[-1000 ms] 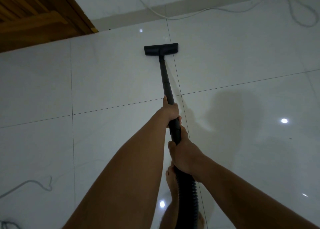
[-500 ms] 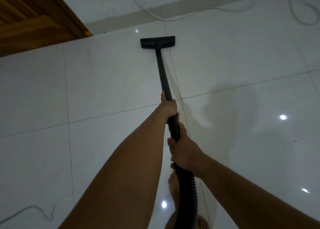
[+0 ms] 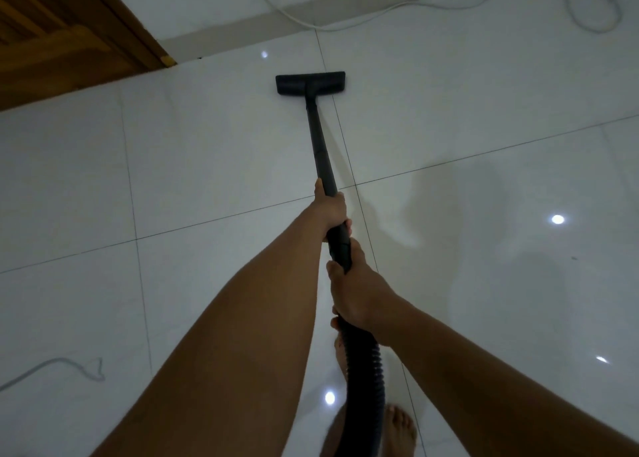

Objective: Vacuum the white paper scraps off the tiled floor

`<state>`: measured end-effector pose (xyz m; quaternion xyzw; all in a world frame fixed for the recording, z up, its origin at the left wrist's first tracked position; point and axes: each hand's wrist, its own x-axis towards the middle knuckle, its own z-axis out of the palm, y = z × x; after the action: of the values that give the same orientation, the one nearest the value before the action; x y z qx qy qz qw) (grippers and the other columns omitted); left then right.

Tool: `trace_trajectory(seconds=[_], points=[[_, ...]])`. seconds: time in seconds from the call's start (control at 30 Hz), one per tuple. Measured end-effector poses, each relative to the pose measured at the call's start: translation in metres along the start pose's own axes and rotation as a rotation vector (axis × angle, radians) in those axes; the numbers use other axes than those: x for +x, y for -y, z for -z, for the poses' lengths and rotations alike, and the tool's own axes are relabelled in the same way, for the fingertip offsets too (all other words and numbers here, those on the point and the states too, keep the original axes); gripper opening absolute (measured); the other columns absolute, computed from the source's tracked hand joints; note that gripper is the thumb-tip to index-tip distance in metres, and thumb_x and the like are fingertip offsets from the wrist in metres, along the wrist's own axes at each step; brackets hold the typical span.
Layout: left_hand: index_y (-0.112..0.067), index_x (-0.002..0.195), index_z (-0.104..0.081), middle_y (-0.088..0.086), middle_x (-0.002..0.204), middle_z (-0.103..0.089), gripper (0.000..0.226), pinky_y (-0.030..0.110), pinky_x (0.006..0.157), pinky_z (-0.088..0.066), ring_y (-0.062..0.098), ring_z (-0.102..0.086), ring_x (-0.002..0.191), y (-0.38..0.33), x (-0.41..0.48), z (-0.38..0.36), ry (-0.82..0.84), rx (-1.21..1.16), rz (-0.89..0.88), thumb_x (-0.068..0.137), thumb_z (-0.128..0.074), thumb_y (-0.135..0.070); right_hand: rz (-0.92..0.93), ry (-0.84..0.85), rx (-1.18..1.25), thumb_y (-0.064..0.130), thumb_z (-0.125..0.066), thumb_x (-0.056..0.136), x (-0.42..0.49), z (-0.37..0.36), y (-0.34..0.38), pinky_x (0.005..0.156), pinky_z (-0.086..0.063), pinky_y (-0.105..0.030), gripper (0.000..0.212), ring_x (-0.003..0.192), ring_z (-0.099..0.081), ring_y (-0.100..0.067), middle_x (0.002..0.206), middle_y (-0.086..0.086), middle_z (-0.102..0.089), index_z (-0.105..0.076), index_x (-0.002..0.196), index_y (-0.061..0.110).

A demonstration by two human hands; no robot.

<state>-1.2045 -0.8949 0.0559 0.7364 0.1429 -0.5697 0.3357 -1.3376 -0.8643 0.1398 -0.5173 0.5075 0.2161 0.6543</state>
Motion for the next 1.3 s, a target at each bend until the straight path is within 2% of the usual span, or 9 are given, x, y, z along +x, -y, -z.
trace_trajectory(seconds=[0.1,0.23,0.33,0.57,0.67,0.73,0.83,1.03,1.3], points=[[-0.053,0.158,0.003,0.009,0.079,-0.053,0.067,0.031,0.069,-0.055,0.014,-0.051,0.059,0.020,-0.019,-0.008,0.020,0.004,0.014,0.110,-0.039,-0.033,0.014,0.005,-0.070,0.032,-0.039,0.110,-0.028,0.003,-0.013,0.037,-0.044,-0.015,0.061,0.057,-0.059,-0.013,0.087,-0.008,-0.058,-0.005,0.161,0.037],[-0.052,0.158,0.006,0.010,0.073,-0.055,0.068,0.039,0.087,-0.058,0.015,-0.052,0.058,0.055,-0.054,-0.024,0.050,0.044,0.025,0.110,-0.038,-0.032,-0.010,0.017,-0.104,0.030,-0.038,0.111,-0.075,0.012,-0.035,0.036,-0.042,-0.012,0.061,0.057,-0.058,-0.012,0.093,-0.011,-0.060,-0.005,0.161,0.036],[-0.051,0.158,0.005,0.010,0.074,-0.055,0.068,0.035,0.075,-0.058,0.015,-0.053,0.057,0.081,-0.082,-0.037,0.065,0.030,0.042,0.110,-0.039,-0.032,-0.039,0.047,-0.092,0.029,-0.038,0.111,-0.111,0.017,-0.053,0.041,-0.047,-0.018,0.064,0.059,-0.061,-0.014,0.103,-0.016,-0.065,-0.001,0.161,0.041],[-0.050,0.159,0.003,0.010,0.076,-0.054,0.067,0.035,0.078,-0.057,0.014,-0.052,0.058,0.124,-0.112,-0.056,0.071,0.017,0.050,0.110,-0.039,-0.031,-0.050,0.044,-0.106,0.029,-0.038,0.111,-0.148,0.020,-0.091,0.046,-0.049,-0.021,0.064,0.058,-0.061,-0.014,0.111,-0.016,-0.066,0.000,0.161,0.038],[-0.047,0.160,0.004,0.009,0.069,-0.055,0.067,0.033,0.066,-0.058,0.013,-0.053,0.052,0.116,-0.104,-0.058,0.068,0.059,0.025,0.111,-0.038,-0.031,-0.057,0.031,-0.100,0.028,-0.038,0.111,-0.138,0.025,-0.086,0.045,-0.049,-0.022,0.067,0.056,-0.060,-0.014,0.112,-0.018,-0.067,0.003,0.162,0.038],[-0.048,0.160,0.007,0.008,0.067,-0.055,0.069,0.030,0.058,-0.057,0.013,-0.053,0.050,0.104,-0.096,-0.057,0.061,0.067,0.018,0.111,-0.038,-0.031,-0.054,0.009,-0.094,0.027,-0.038,0.110,-0.126,0.029,-0.078,0.037,-0.044,-0.017,0.067,0.055,-0.059,-0.013,0.112,-0.017,-0.066,0.002,0.162,0.037],[-0.048,0.160,0.005,0.009,0.071,-0.055,0.068,0.031,0.063,-0.056,0.014,-0.052,0.055,0.081,-0.084,-0.053,0.042,0.072,0.014,0.110,-0.039,-0.032,-0.033,-0.013,-0.085,0.026,-0.039,0.110,-0.108,0.032,-0.061,0.030,-0.035,-0.011,0.066,0.057,-0.057,-0.010,0.106,-0.013,-0.064,-0.001,0.163,0.035],[-0.047,0.160,0.002,0.009,0.071,-0.055,0.067,0.034,0.072,-0.056,0.014,-0.053,0.057,0.054,-0.068,-0.044,0.024,0.093,0.013,0.110,-0.039,-0.031,-0.025,-0.005,-0.055,0.027,-0.039,0.110,-0.090,0.033,-0.037,0.032,-0.037,-0.013,0.064,0.055,-0.055,-0.010,0.099,-0.010,-0.059,-0.004,0.163,0.034],[-0.049,0.160,0.006,0.009,0.075,-0.056,0.068,0.036,0.078,-0.059,0.014,-0.053,0.058,0.084,-0.093,-0.049,0.034,0.091,0.041,0.110,-0.038,-0.032,-0.063,0.003,-0.081,0.024,-0.040,0.109,-0.122,0.027,-0.056,0.033,-0.039,-0.013,0.060,0.063,-0.059,-0.012,0.101,-0.011,-0.063,-0.011,0.161,0.035]])
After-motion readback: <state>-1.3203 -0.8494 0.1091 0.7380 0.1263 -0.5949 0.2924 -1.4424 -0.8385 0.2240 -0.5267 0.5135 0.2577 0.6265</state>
